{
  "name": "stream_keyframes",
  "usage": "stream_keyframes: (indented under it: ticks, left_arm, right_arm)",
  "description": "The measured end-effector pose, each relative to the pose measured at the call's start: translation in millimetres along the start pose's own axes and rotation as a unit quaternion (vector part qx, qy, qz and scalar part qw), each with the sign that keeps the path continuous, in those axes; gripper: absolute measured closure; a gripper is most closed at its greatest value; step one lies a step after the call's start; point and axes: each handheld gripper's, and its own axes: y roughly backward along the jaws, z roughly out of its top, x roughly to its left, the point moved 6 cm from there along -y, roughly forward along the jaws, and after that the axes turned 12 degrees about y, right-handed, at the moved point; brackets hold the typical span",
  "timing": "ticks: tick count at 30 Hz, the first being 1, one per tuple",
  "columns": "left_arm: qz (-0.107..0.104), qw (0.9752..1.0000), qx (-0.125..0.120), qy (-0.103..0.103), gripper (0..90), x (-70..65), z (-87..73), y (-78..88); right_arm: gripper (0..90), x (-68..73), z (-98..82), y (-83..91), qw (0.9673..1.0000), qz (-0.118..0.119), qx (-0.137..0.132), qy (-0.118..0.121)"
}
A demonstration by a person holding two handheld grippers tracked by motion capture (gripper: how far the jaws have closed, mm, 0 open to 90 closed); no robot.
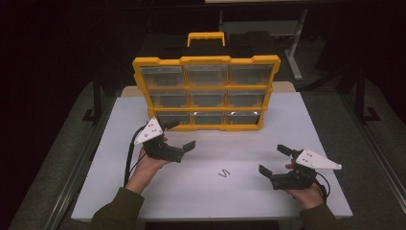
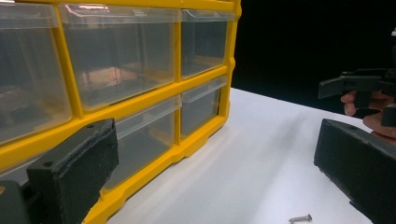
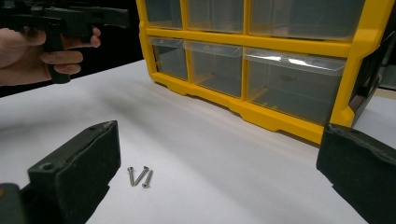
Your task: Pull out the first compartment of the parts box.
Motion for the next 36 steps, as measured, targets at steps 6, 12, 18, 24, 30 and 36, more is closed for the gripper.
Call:
stream_keyframes:
  ticks: [6, 12, 18, 24, 30, 36]
  left_arm:
    - [-0.003, 1.0000, -0.001, -0.004, 0.0, -1.6, 3.6, -7.5]
    - [-0.003, 0.9998, 0.011, -0.014, 0.0, -3.4, 2.2, -15.4]
    - [0.001, 0.9992, 0.023, -0.031, 0.0, -5.5, 1.7, -22.8]
    - [0.002, 0.9988, 0.021, -0.044, 0.0, -5.8, 5.0, -28.5]
    - [0.004, 0.9974, 0.033, -0.064, 0.0, -5.9, 5.3, -36.3]
    - [0.009, 0.9933, 0.051, -0.104, 0.0, -7.1, 4.9, -47.2]
  right_arm:
    - [0.0, 0.2, -0.1, 0.0, 1.0000, 0.000, 0.000, 0.000]
    - [0.0, -0.2, -0.3, 0.0, 1.0000, 0.000, 0.000, 0.000]
    - [0.0, -0.2, -0.3, -0.2, 1.0000, 0.000, 0.000, 0.000]
    - [0.0, -0.5, -1.1, -0.2, 1.0000, -0.001, 0.003, -0.002]
    - [0.0, -0.4, -1.1, -0.8, 1.0000, -0.002, 0.002, -0.001]
    - [0.0, -1.3, -1.6, -1.1, 1.0000, -0.003, 0.002, -0.003]
